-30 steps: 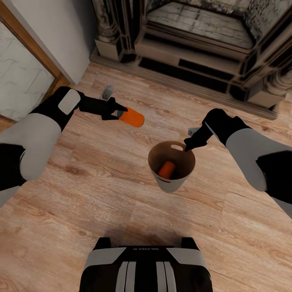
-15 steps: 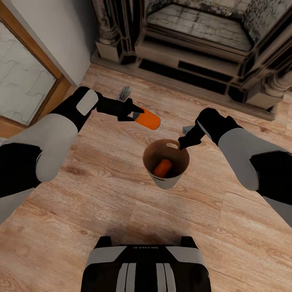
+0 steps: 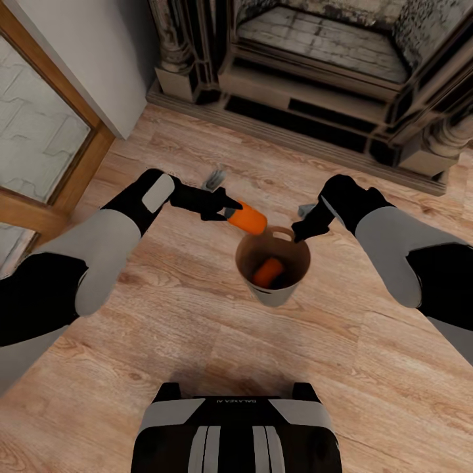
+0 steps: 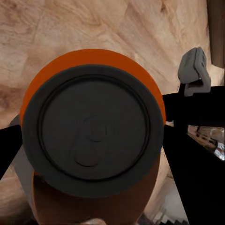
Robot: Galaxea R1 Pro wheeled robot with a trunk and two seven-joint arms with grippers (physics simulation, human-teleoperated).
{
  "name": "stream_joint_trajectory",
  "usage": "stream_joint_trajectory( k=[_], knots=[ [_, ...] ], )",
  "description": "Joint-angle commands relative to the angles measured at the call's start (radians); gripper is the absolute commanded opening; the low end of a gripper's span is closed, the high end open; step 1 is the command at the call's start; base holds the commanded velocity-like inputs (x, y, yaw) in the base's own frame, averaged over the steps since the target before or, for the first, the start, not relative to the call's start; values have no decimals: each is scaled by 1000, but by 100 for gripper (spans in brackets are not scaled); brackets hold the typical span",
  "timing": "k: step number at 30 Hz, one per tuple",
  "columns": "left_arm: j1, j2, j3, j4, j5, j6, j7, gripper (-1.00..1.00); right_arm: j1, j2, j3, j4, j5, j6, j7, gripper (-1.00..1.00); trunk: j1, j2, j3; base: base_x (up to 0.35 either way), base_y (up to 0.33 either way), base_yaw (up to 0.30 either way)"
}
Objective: Put the three can of soda from the living room inside the tash can in the kitchen.
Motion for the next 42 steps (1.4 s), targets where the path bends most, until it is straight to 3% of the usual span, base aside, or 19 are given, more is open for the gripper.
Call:
stream_joint_trajectory(
  k=[1, 6, 15, 20, 24, 29, 39, 42],
  knots=[
    [7, -2, -10, 1, -32, 0, 1, -100, -1, 1, -25, 0, -50, 16, 8, -100, 0, 0, 0, 0, 0, 0],
    [49, -15, -26, -1, -32, 0, 1, -100, -4, 9, -50, 5, -48, 16, -12, -100, 0, 0, 0, 0, 0, 0],
    [57, -32, -28, -39, -30, 0, 1, -100, -5, 36, -128, 7, -50, 16, -100, -100, 0, 0, 0, 0, 0, 0],
    [58, -49, -27, -46, -30, 0, 1, -100, -5, 39, -133, 7, -50, 16, -107, -100, 0, 0, 0, 0, 0, 0],
    [75, -49, -35, -47, -31, 0, 2, -100, -5, 46, -134, 7, -50, 16, -108, -100, 0, 0, 0, 0, 0, 0],
    [101, -50, -97, -51, -32, 0, 3, -100, -5, 61, -135, 6, -50, 16, -109, -100, 0, 0, 0, 0, 0, 0],
    [139, -51, -120, -76, -32, 0, 7, -100, -23, 80, -136, 6, -50, 16, -109, -100, 0, 0, 0, 0, 0, 0],
    [153, -51, -151, -79, -33, 0, 8, -100, -36, 92, -138, 9, -50, 16, -109, -100, 0, 0, 0, 0, 0, 0]
  ],
)
